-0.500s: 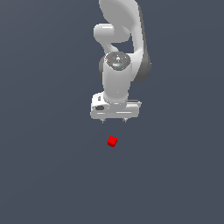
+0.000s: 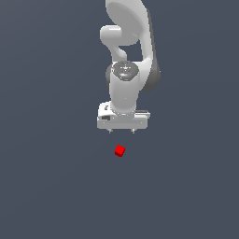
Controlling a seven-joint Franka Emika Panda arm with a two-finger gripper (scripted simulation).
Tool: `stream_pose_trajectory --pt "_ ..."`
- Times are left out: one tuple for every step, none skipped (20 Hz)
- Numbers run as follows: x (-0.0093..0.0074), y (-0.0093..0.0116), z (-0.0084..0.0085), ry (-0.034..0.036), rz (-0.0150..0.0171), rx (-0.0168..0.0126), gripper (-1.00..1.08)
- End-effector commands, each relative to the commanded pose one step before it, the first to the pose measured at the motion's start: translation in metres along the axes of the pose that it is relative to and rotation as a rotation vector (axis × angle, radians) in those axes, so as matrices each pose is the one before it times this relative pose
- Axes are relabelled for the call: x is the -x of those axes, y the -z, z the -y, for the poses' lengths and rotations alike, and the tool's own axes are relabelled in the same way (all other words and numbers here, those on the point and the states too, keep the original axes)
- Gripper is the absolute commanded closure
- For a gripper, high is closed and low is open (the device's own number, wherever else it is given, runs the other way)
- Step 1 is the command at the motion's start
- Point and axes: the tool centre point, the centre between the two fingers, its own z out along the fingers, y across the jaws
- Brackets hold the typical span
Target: Pick up the red cube and move it to a goal position.
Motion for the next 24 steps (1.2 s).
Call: stream_pose_trajectory --pt "-0.00200 -0.01015 0.00002 -0.03106 0.00152 -0.00087 -0.92" --pt "-0.00119 -0.00505 0.00001 -0.01621 0.00034 -0.00050 -0.92" --pt "-0.00132 -0.00557 0.00000 -0.01793 0.00037 -0.00056 -0.92" --pt "-0.00145 -0.00610 0.00000 -0.01960 0.00040 -0.00062 -0.92" --pt "-0.00158 -0.00661 -0.00001 -0.02125 0.00043 -0.00068 -0.92" --pt "-0.00170 -0.00710 0.00000 -0.02284 0.00046 -0.00075 -0.92" --pt "-0.00183 -0.00759 -0.00001 -0.02442 0.00049 -0.00082 -0.92" --pt "-0.00196 -0.00805 -0.00001 -0.02593 0.00052 -0.00090 -0.92" --pt "-0.00208 -0.00843 -0.00002 -0.02720 0.00054 -0.00099 -0.92" --pt "-0.00204 -0.00817 -0.00001 -0.02638 0.00053 -0.00100 -0.92" --pt "-0.00194 -0.00774 -0.00001 -0.02501 0.00051 -0.00098 -0.92" --pt "-0.00184 -0.00729 0.00000 -0.02356 0.00048 -0.00095 -0.92" --pt "-0.00175 -0.00683 0.00000 -0.02213 0.00046 -0.00095 -0.92" --pt "-0.00167 -0.00635 0.00001 -0.02062 0.00045 -0.00094 -0.92" --pt "-0.00157 -0.00585 0.00002 -0.01907 0.00043 -0.00093 -0.92" --pt "-0.00147 -0.00535 0.00002 -0.01748 0.00041 -0.00090 -0.92" --pt "-0.00134 -0.00484 0.00002 -0.01584 0.00038 -0.00084 -0.92" --pt "-0.00120 -0.00433 0.00003 -0.01416 0.00034 -0.00077 -0.92" --pt "-0.00107 -0.00382 0.00002 -0.01252 0.00031 -0.00069 -0.92" --pt "-0.00093 -0.00331 0.00003 -0.01085 0.00027 -0.00062 -0.92" --pt "-0.00081 -0.00280 0.00002 -0.00922 0.00024 -0.00055 -0.92" --pt "-0.00068 -0.00229 0.00002 -0.00758 0.00021 -0.00048 -0.92" --pt "-0.00055 -0.00177 0.00003 -0.00592 0.00017 -0.00041 -0.92" --pt "-0.00044 -0.00126 0.00003 -0.00430 0.00014 -0.00034 -0.92"
